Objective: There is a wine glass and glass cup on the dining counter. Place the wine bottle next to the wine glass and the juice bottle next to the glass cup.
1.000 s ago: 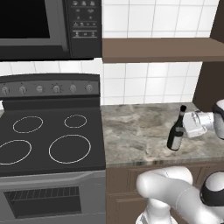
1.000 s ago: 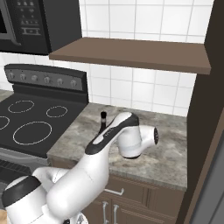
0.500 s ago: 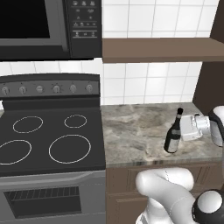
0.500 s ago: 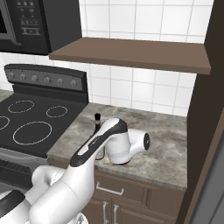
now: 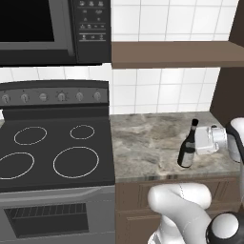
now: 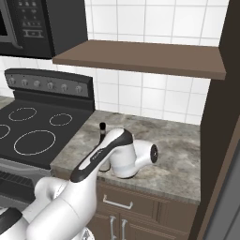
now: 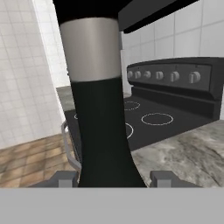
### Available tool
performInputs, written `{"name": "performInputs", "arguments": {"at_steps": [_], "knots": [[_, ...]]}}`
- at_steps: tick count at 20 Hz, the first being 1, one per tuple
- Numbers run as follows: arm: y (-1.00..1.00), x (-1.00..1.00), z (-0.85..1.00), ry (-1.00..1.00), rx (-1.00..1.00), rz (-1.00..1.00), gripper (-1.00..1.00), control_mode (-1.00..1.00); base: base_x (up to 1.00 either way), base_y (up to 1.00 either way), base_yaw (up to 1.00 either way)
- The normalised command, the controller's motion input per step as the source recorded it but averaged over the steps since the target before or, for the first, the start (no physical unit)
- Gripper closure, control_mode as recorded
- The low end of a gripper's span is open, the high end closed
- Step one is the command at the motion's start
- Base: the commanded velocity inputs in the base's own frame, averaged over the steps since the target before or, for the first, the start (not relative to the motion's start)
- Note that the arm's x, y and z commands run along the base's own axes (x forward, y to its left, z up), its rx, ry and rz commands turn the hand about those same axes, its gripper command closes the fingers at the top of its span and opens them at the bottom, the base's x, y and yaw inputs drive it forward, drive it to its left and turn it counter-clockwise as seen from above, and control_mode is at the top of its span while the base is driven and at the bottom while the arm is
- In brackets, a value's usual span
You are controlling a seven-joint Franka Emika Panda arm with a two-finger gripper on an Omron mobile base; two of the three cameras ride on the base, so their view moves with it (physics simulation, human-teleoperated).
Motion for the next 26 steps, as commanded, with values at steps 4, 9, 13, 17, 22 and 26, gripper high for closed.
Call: {"name": "performInputs", "arguments": {"at_steps": [4, 9, 13, 17, 22, 26], "knots": [[0.00, 0.00, 0.00, 0.00, 0.00, 0.00, 1.00, -1.00, 0.00, 0.00, 0.00], [0.00, 0.00, 0.00, 0.00, 0.00, 0.00, 1.00, 1.00, -0.24, -0.03, 0.00], [0.00, 0.00, 0.00, 0.00, 0.00, 0.00, 1.00, 1.00, -0.74, 0.00, 0.00], [0.00, 0.00, 0.00, 0.00, 0.00, 0.00, 1.00, 1.00, -0.85, 0.00, 0.00], [0.00, 0.00, 0.00, 0.00, 0.00, 0.00, 1.00, 1.00, -0.43, 0.06, -0.60], [0.00, 0.00, 0.00, 0.00, 0.00, 0.00, 1.00, 1.00, 0.00, 0.07, -1.00]]}}
